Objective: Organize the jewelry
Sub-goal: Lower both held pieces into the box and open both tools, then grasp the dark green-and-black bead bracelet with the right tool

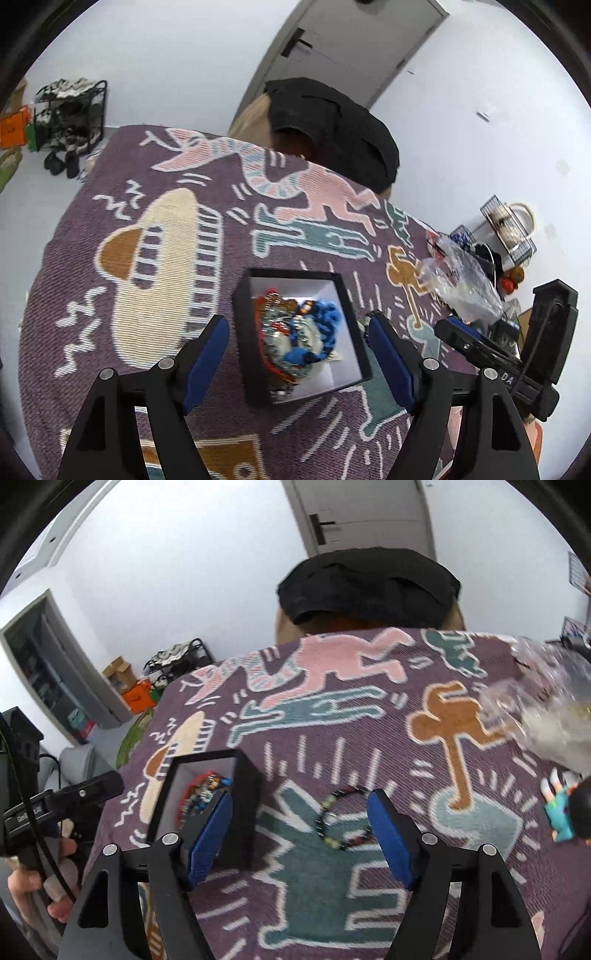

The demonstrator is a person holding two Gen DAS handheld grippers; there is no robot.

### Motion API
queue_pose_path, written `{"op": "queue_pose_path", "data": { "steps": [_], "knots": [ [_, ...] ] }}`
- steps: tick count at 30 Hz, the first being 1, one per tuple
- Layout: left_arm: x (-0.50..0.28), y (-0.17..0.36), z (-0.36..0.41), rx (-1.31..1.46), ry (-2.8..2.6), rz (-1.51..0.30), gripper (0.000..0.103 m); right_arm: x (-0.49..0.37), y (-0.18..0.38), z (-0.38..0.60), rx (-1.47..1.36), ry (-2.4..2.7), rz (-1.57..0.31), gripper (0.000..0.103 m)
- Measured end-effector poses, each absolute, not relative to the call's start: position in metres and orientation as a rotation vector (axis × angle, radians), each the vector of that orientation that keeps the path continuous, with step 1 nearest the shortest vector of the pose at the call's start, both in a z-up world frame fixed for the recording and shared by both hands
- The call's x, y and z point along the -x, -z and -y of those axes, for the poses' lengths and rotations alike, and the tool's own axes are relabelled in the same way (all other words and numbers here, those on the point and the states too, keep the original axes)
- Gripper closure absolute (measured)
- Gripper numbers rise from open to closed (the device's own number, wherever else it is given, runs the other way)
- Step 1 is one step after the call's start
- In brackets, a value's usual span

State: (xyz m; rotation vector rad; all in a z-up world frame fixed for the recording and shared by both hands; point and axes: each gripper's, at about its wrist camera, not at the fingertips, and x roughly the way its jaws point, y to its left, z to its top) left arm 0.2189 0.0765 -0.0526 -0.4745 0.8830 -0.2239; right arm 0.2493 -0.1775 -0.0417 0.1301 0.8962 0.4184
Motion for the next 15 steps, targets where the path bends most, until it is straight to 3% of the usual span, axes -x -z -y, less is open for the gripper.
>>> {"op": "queue_pose_path", "data": {
  "steps": [10, 15],
  "knots": [
    [-0.228, 0.051, -0.038, 0.418, 0.254, -0.9, 0.024, -0.259, 0.073, 0.207, -0.137, -0.369, -0.947, 0.029],
    [-0.236, 0.048, -0.019, 0.382, 0.274, -0.91, 0.024, -0.275, 0.097, 0.213, -0.125, -0.334, -1.004, 0.053]
  ]
}}
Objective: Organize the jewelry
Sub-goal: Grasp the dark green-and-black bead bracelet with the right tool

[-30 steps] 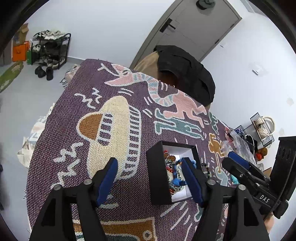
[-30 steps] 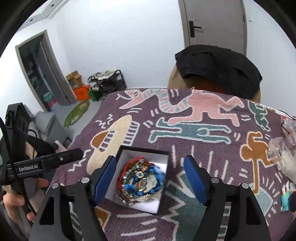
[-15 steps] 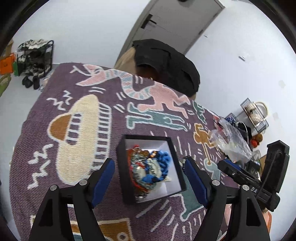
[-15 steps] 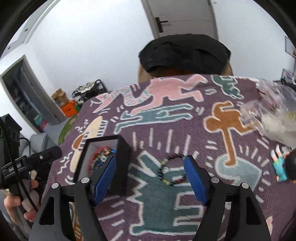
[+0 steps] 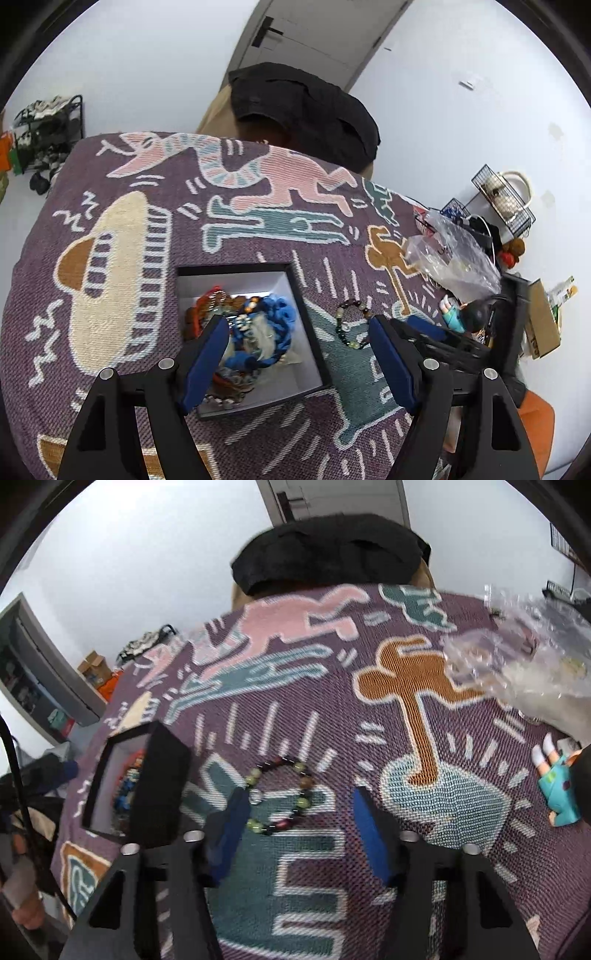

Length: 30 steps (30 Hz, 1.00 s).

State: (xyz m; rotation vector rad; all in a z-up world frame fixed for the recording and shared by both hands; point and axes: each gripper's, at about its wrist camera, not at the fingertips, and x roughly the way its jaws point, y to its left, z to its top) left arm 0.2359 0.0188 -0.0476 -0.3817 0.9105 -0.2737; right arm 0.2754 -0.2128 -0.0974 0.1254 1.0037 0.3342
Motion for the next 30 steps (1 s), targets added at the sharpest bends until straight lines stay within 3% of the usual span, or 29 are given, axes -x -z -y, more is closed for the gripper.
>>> {"op": "queue_pose_path", "data": {
  "steps": [6, 10, 11, 13, 14, 25, 30],
  "knots": [
    [-0.247, 0.046, -0.003, 0.359, 0.287, -0.918, 0.024, -0.295, 0.118, 0.207, -0.089, -0.308, -1.055, 0.056],
    [-0.255, 0.047, 0.003, 0.352, 0.289, -0.926, 0.024, -0.299, 0.125, 0.194, -0.003, -0.292, -1.051, 0.065],
    [-0.256, 0.047, 0.005, 0.35, 0.29, -0.927, 0.024, -0.299, 0.126, 0.192, 0.014, -0.28, -1.05, 0.069],
    [-0.259, 0.048, 0.006, 0.35, 0.293, -0.929, 0.024, -0.299, 0.126, 0.189, 0.035, -0.279, -1.04, 0.09],
    [-0.261, 0.048, 0.008, 0.351, 0.295, -0.931, 0.024, -0.3, 0.126, 0.189, 0.031, -0.283, -1.043, 0.092],
    [-0.28, 0.054, 0.026, 0.319, 0.302, -0.963, 0.025, -0.277, 0.098, 0.212, -0.115, -0.384, -0.954, 0.092],
    [-0.285, 0.055, 0.043, 0.285, 0.322, -0.974, 0.032, -0.264, 0.079, 0.226, -0.153, -0.395, -0.903, 0.092]
  ]
}}
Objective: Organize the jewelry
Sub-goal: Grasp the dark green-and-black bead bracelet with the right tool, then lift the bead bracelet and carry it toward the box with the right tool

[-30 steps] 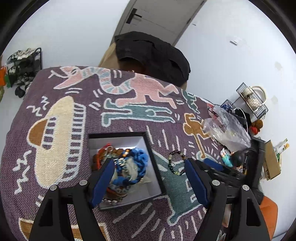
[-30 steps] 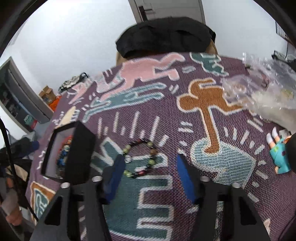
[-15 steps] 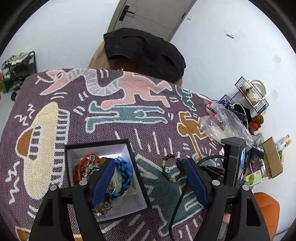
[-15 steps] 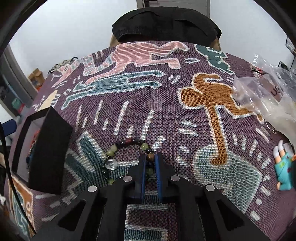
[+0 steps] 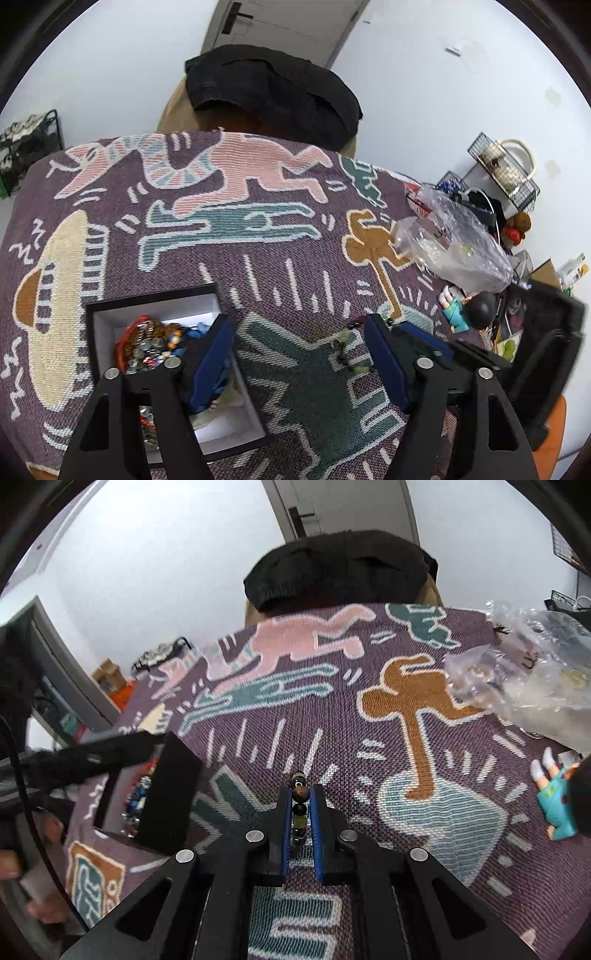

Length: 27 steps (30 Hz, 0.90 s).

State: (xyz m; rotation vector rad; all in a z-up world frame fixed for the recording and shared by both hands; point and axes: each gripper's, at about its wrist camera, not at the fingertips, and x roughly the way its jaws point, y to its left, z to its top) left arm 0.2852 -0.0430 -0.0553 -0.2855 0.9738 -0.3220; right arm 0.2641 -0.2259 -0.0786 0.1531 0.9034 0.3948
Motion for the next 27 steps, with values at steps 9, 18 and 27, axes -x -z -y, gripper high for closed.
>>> {"op": "queue_pose_path", "data": {
  "steps": [9, 18, 27],
  "knots": [
    [-0.295, 0.069, 0.076, 0.228, 0.35, -1.033, 0.05, -0.247, 0.061, 0.264, -0.238, -0.368, -0.84, 0.092],
    [-0.295, 0.094, 0.114, 0.154, 0.364, -1.102, 0.064, -0.231, 0.064, 0.3, -0.314, -0.321, -0.815, 0.092],
    [-0.301, 0.113, 0.138, 0.068, 0.327, -1.141, 0.065, -0.222, 0.072, 0.325, -0.363, -0.29, -0.805, 0.092]
  ]
}}
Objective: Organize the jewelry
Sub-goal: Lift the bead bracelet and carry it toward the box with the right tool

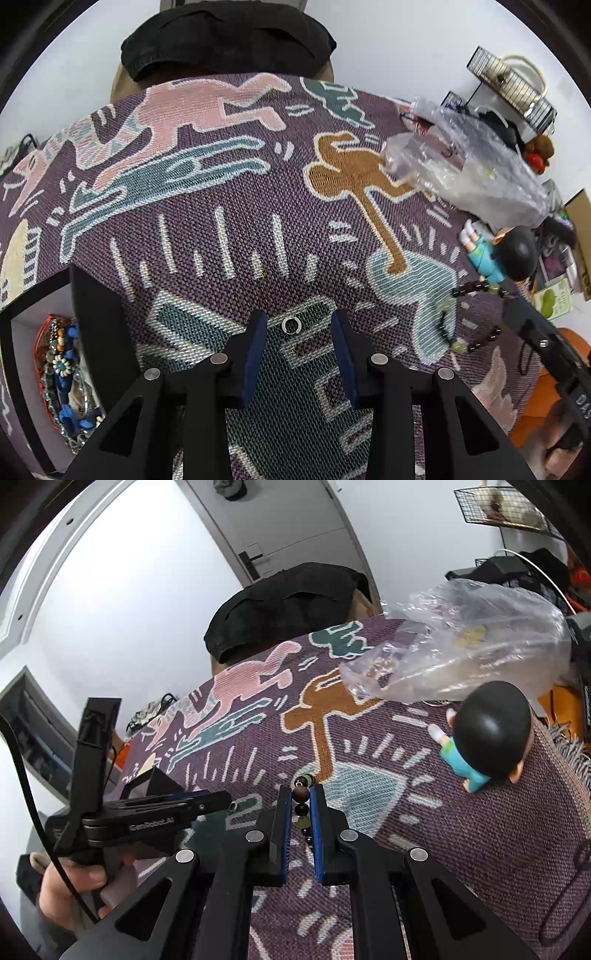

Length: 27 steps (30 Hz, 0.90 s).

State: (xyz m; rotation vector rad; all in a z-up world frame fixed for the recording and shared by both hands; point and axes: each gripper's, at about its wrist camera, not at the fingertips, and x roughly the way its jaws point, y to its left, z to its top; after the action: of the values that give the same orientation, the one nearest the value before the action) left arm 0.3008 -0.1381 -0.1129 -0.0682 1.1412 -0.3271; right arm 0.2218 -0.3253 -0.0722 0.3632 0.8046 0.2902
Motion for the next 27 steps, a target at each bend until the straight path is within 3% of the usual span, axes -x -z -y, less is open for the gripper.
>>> {"op": "queue_pose_path", "data": {
  "steps": [9, 13, 27],
  "knots": [
    [-0.301, 0.129, 0.157, -0.072, 0.274, -1.128, 0.068, -0.215, 0.08, 0.344, -0.398, -0.277, -0.799, 0.092],
    [-0.3, 0.13, 0.157, -0.113, 0.25, -1.111, 0.09, -0.215, 0.084, 0.345, -0.412, -0.281, -0.802, 0.092],
    [-0.282, 0.084, 0.131, -0.054, 0.277, -1.026, 0.09, -0.208, 0.078, 0.33, -0.411, -0.311, -0.781, 0.092]
  ]
}}
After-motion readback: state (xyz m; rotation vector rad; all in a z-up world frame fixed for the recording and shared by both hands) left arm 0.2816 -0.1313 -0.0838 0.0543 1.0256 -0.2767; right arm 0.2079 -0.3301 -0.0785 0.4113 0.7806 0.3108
